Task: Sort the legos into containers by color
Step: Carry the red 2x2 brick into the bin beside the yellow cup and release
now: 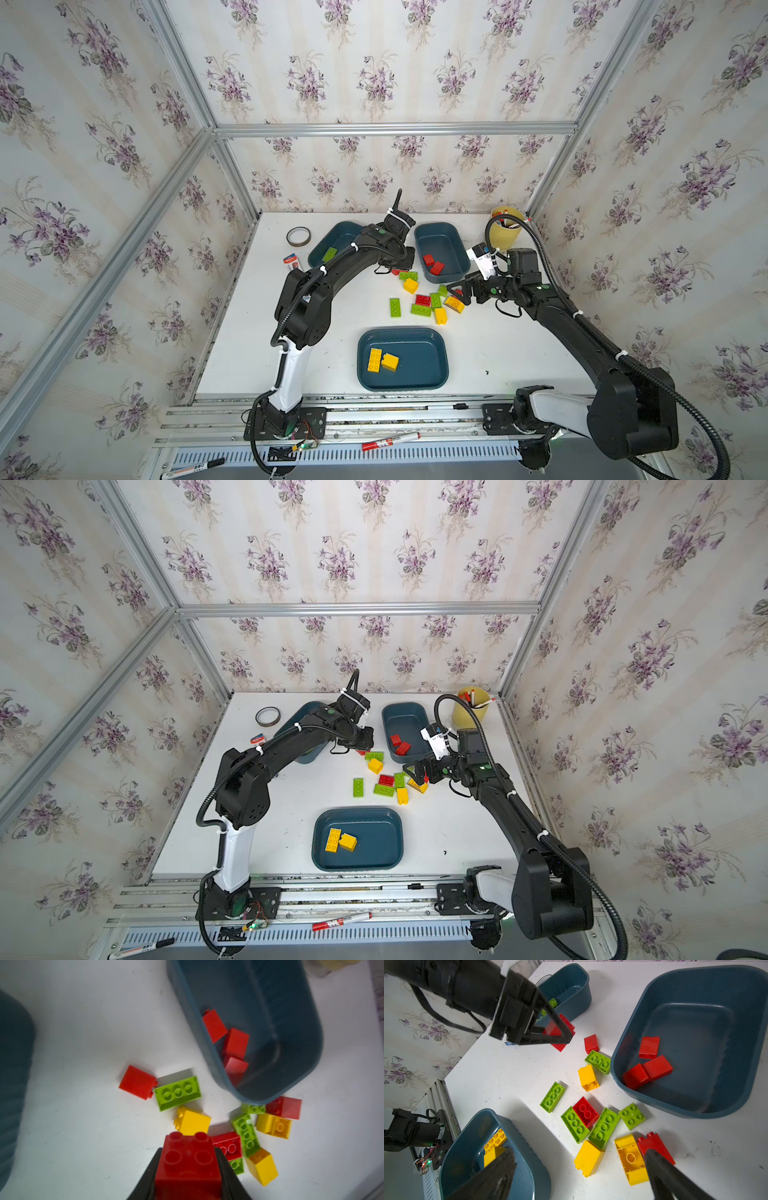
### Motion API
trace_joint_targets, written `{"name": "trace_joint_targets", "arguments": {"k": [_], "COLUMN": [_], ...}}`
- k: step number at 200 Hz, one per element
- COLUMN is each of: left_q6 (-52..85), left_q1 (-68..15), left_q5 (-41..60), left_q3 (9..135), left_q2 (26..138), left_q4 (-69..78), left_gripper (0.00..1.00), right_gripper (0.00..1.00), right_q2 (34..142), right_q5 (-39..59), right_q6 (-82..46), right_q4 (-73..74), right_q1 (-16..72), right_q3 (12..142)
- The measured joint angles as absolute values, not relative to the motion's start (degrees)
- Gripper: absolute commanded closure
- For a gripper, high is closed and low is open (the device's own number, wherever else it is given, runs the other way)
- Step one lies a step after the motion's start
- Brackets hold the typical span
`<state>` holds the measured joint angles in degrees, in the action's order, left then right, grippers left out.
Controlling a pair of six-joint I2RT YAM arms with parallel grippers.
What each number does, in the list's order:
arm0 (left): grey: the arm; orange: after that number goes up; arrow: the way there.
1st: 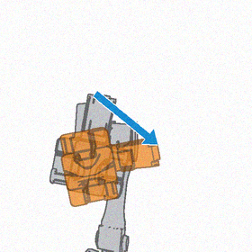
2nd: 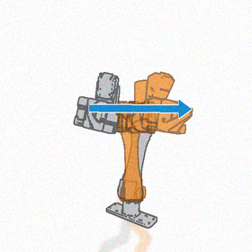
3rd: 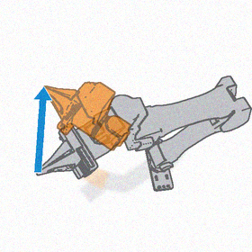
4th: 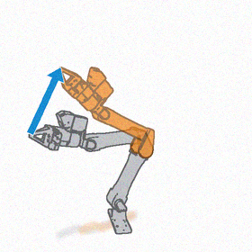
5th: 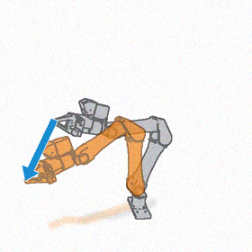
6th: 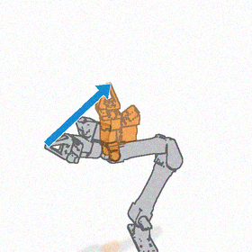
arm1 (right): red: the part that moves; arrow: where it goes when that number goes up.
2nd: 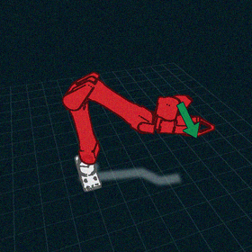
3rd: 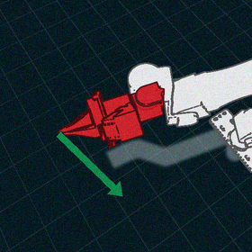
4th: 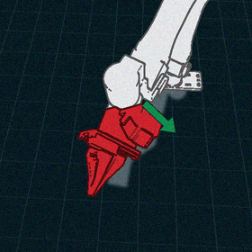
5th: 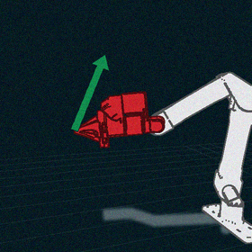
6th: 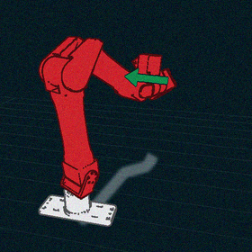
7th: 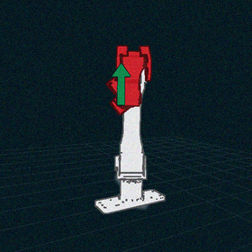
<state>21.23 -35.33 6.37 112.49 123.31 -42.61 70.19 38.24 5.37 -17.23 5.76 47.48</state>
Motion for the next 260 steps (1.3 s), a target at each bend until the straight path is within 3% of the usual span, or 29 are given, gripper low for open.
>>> {"name": "trace_joint_targets", "arguments": {"k": [45, 111, 142, 159, 177, 260], "left_q6": [24.47, 33.26, 35.64, 36.29, 36.47, 28.01], "left_q1": [-37.23, -38.52, -39.51, -39.72, -39.86, -39.46], "left_q5": [14.06, 20.95, 22.63, 23.05, 23.16, 15.68], "left_q3": [127.7, 134.37, 135.15, 135.13, 133.64, 114.24], "left_q2": [133.01, 143.52, 145.75, 146.36, 145.51, 125.86], "left_q4": [-41.69, -30.3, -27.29, -26.44, -25.98, -28.25], "left_gripper": [0.73, 0.72, 0.63, 0.5, 0.39, 0.3], "right_gripper": [0.0, 0.0, 0.0, 0.0, 0.0, 0.0], "right_q2": [70.06, 69.65, 69.58, 69.58, 69.54, 69.45], "right_q5": [37.1, 35.94, 35.66, 35.66, 35.66, 36.18], "right_q6": [5.34, 4.91, 4.91, 4.91, 4.91, 4.89], "right_q4": [-17.19, -16.84, -16.82, -16.82, -16.82, -16.8], "right_q1": [5.76, 5.76, 5.76, 5.76, 5.76, 5.76], "right_q3": [47.4, 47.11, 47.07, 47.07, 47.07, 47.13]}}
